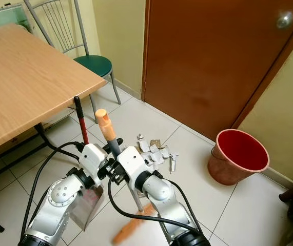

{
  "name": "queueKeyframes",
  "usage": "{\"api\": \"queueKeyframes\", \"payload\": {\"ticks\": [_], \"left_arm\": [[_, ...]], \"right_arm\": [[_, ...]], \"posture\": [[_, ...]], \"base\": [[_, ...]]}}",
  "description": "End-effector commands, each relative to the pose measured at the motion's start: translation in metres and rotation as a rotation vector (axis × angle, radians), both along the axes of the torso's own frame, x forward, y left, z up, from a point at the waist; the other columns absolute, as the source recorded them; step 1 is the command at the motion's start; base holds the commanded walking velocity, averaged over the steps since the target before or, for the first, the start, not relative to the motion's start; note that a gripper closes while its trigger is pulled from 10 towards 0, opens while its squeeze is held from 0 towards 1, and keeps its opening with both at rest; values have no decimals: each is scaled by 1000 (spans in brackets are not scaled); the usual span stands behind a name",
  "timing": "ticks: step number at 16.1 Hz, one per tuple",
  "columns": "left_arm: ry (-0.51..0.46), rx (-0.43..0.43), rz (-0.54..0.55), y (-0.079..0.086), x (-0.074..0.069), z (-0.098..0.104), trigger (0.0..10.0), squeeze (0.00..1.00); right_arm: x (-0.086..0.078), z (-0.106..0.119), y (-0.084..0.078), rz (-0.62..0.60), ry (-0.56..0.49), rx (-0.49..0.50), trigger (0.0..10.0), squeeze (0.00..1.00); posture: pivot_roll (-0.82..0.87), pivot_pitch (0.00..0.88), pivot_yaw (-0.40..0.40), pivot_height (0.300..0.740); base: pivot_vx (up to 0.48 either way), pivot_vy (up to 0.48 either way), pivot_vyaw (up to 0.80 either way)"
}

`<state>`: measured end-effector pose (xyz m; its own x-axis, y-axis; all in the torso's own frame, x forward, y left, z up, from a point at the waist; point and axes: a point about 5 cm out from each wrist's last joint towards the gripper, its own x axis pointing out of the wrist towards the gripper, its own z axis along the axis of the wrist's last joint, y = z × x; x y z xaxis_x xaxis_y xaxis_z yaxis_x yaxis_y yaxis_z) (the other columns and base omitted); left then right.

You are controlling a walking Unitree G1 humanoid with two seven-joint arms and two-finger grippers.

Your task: Sweep floor

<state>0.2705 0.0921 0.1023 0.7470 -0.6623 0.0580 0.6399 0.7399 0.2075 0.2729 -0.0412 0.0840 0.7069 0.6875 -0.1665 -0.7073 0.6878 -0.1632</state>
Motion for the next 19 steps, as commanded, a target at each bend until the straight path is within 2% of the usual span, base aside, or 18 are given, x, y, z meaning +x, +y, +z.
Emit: {"api": "queueKeyframes", "payload": {"ticks": [1, 10, 15, 19], "left_arm": [[46, 20, 191, 34, 10, -8, 0, 0], [38, -15, 204, 33, 11, -7, 0, 0], [43, -31, 201, 32, 12, -6, 0, 0], [50, -32, 186, 30, 10, -7, 0, 0]], "right_arm": [[3, 2, -15, -59, -34, 6, 10000, 0], [8, 1, -20, -105, -44, 13, 10000, 0], [7, -4, -25, -114, 24, 51, 10000, 0], [4, -14, -30, -104, 88, 18, 10000, 0]], "posture": [[55, 111, -38, 740], [59, 106, -41, 740], [57, 106, -40, 740], [54, 111, -39, 740]], "base": [[0, 0, 0], [0, 0, 0], [0, 0, 0], [0, 0, 0]]}}
